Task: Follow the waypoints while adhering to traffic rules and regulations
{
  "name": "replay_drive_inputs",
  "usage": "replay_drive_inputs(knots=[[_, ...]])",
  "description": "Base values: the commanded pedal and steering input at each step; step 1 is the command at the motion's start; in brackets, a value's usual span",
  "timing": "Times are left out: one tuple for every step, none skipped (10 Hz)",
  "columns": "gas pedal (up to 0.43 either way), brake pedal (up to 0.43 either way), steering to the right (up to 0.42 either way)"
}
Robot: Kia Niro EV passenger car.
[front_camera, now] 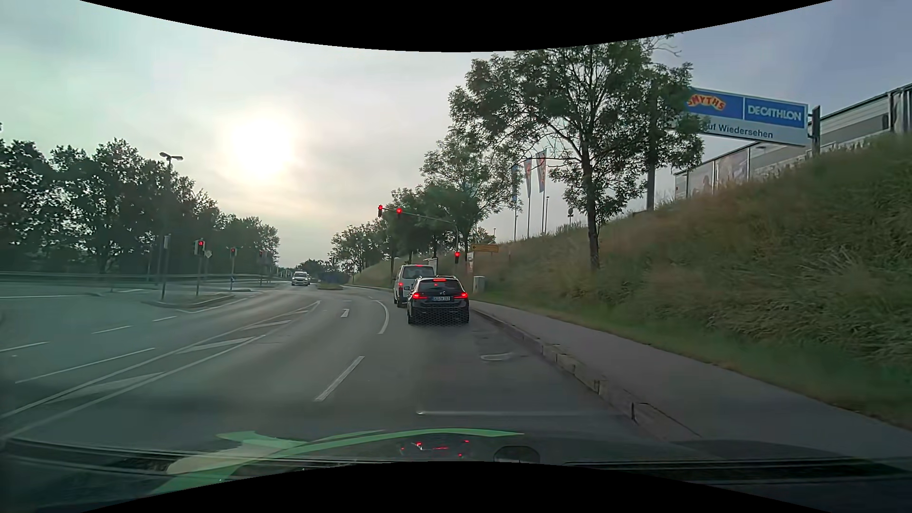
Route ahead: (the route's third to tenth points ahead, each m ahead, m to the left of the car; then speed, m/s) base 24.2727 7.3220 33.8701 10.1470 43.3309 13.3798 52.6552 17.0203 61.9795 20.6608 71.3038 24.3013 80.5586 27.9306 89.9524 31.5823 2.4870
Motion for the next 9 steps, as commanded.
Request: replay_drive_inputs(knots=[[0.0, 0.0, -0.07], [0.0, 0.0, -0.072], [0.0, 0.0, -0.074], [0.0, 0.0, -0.075], [0.0, 0.006, -0.075], [0.0, 0.018, -0.075], [0.0, 0.049, -0.075], [0.0, 0.061, -0.075], [0.0, 0.073, -0.074]])
